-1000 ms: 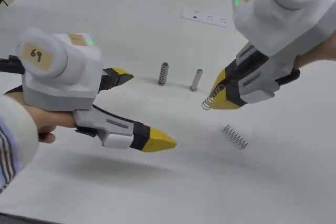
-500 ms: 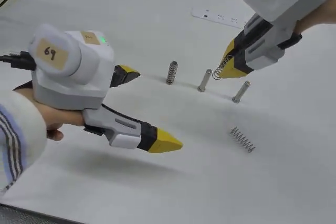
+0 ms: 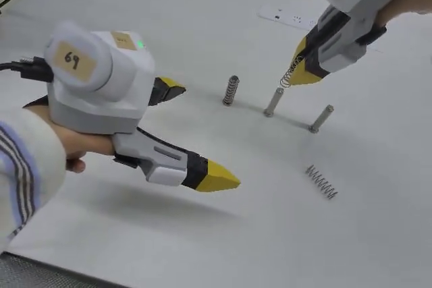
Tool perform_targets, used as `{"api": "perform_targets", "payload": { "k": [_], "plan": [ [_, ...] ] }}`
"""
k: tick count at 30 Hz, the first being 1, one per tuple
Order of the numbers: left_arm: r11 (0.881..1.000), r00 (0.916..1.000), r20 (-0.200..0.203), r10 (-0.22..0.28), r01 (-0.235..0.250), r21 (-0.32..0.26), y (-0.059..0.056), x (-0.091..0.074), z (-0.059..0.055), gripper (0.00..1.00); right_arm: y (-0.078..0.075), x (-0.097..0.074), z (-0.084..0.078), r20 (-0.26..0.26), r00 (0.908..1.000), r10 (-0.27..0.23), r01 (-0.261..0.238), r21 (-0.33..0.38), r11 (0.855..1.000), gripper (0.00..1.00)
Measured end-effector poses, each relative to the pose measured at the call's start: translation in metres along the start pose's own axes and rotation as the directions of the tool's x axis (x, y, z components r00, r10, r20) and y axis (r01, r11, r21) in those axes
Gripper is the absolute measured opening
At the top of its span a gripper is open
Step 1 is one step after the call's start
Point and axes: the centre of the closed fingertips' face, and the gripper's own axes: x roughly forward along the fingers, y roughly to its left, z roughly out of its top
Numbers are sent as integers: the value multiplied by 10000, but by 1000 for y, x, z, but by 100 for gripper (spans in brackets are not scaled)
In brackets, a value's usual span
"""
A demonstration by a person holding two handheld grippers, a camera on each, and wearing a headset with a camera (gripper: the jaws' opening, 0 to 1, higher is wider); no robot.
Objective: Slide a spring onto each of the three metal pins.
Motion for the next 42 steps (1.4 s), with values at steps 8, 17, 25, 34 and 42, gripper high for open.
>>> {"api": "perform_targets", "payload": {
  "k": [8,17,25,34,42],
  "plan": [
    [9999,9999,-129,35,-36,-114,3,-3,-6,98,-3,13,-6,-381,9990,219,-226,-176,9996,8],
    [9997,9998,-148,125,-128,-223,7,-7,-9,98,-7,24,-13,-606,9972,430,-431,-9,9991,8],
    [9999,9996,-290,55,-58,-110,4,-9,-12,98,-4,37,-15,-673,9952,709,-705,77,9975,8],
    [9996,9981,-567,240,-247,-117,10,-12,-18,98,-2,53,-18,-948,9916,875,-861,183,9961,8],
    [9998,9966,-814,130,-139,-111,8,-12,-24,98,-2,64,-21,-1087,9894,961,-978,-103,9952,8]
  ]
}}
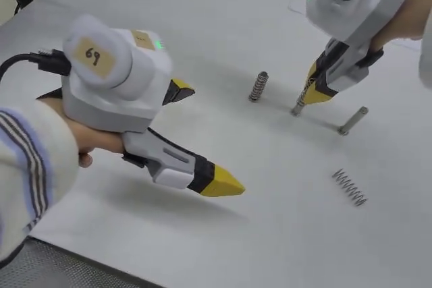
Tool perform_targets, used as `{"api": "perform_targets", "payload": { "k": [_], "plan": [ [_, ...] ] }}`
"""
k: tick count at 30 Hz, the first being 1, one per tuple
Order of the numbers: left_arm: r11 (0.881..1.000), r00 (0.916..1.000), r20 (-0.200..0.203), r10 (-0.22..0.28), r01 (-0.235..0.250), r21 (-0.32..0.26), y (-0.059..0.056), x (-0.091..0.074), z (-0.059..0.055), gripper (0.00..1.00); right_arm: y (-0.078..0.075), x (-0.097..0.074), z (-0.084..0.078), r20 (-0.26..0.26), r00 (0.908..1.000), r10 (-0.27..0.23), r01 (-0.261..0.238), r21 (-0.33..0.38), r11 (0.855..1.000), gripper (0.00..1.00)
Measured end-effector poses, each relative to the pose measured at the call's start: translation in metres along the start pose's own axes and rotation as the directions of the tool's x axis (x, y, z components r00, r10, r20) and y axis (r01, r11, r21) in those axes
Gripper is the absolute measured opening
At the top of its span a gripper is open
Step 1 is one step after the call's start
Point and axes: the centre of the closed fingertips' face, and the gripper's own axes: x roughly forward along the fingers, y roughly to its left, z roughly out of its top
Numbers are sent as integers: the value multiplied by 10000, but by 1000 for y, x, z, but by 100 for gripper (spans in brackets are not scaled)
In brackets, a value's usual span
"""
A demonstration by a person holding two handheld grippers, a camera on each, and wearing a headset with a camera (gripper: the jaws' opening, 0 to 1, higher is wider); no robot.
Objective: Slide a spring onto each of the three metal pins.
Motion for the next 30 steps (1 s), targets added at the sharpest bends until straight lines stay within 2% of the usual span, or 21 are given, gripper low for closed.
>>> {"api": "perform_targets", "payload": {
  "k": [17,24,30],
  "plan": [
    [9998,9993,-361,-64,58,-173,-2,2,-10,98,-7,19,-4,-162,9997,176,-179,-225,9996,8],
    [9996,9993,-357,-140,131,-254,-3,2,-10,98,-10,21,-2,-65,9999,133,-136,-585,9982,9],
    [9993,9995,-268,-135,126,-340,-3,1,-9,98,-11,22,-3,-126,9998,132,-140,-699,9975,15]
  ]
}}
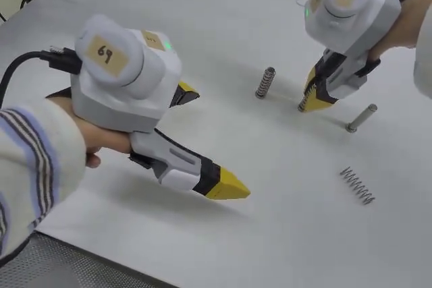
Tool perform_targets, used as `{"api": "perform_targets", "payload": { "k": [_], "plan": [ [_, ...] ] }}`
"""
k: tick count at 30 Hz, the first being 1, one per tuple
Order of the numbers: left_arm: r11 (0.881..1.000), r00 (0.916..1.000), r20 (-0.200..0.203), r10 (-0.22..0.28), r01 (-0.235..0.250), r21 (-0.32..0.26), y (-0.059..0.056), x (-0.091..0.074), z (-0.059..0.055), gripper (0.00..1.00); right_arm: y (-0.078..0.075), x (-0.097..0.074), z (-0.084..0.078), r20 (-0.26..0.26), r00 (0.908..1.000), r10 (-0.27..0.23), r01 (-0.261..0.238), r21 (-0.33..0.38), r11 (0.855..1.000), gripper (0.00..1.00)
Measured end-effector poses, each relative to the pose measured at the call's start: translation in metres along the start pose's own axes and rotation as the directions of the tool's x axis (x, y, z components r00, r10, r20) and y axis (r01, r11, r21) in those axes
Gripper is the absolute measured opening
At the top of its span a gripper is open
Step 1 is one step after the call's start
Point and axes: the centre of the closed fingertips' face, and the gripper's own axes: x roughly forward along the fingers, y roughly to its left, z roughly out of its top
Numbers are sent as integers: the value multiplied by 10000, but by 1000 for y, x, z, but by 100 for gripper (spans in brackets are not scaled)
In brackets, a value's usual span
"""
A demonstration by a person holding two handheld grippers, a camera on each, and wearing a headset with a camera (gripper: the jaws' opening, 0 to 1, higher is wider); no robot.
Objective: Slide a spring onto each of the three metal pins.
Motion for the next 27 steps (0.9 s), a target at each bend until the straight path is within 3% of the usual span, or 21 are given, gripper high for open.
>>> {"api": "perform_targets", "payload": {
  "k": [12,16,20,27],
  "plan": [
    [10000,10000,-14,-23,23,-74,-2,-2,-1,98,0,-7,5,490,9984,-276,294,-363,9989,32],
    [10000,10000,-44,-78,78,-45,-4,-1,-2,98,6,-9,6,742,9972,-87,109,-291,9995,42],
    [9999,9999,-69,-137,136,-40,-6,-1,-2,98,10,-11,6,846,9964,-85,108,-264,9996,45],
    [9997,9996,-63,-260,260,12,-11,-2,-1,98,14,-16,4,1037,9944,-213,238,-229,9995,64]
  ]
}}
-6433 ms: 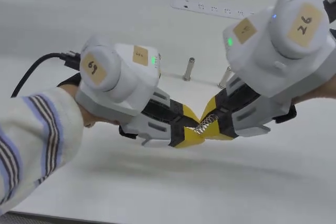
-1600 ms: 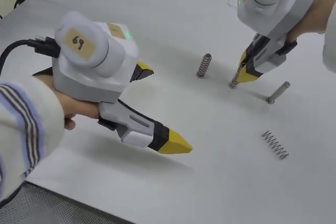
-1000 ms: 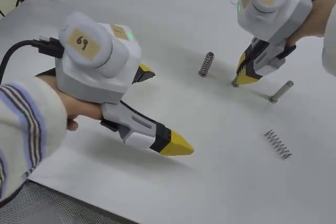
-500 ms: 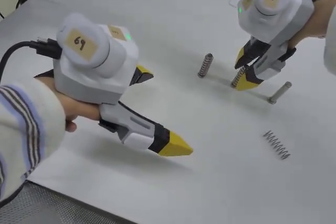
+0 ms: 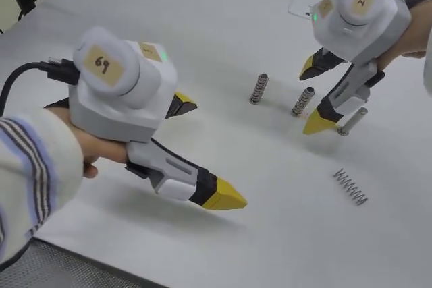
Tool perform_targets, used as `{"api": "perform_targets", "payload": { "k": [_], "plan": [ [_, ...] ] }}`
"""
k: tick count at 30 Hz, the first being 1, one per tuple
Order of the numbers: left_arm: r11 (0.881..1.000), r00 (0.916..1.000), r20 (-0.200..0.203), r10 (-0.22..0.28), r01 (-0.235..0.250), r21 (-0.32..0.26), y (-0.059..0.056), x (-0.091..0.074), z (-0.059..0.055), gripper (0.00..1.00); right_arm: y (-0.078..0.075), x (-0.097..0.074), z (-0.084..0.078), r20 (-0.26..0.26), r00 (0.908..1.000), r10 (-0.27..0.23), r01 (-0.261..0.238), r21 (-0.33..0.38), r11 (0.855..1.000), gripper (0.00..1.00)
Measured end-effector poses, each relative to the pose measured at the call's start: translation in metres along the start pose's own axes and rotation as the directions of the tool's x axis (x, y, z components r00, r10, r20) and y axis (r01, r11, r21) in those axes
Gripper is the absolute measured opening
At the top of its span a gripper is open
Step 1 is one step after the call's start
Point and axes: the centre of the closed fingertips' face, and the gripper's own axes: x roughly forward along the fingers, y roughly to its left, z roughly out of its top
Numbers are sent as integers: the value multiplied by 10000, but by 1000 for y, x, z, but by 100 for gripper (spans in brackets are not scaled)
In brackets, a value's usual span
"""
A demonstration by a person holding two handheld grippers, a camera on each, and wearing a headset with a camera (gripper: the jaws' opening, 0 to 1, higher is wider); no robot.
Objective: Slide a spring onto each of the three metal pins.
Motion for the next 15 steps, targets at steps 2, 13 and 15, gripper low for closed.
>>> {"api": "perform_targets", "payload": {
  "k": [2,13,15],
  "plan": [
    [10000,10000,-41,-31,31,-13,-1,0,-1,98,2,-2,0,87,10000,19,-19,30,10000,70],
    [9996,9994,-276,-224,228,172,-7,-4,-4,98,3,-6,5,582,9980,-254,232,393,9990,86],
    [9993,9991,-299,-300,306,202,-9,-3,-4,98,2,-7,4,686,9971,-339,310,419,9986,93]
  ]
}}
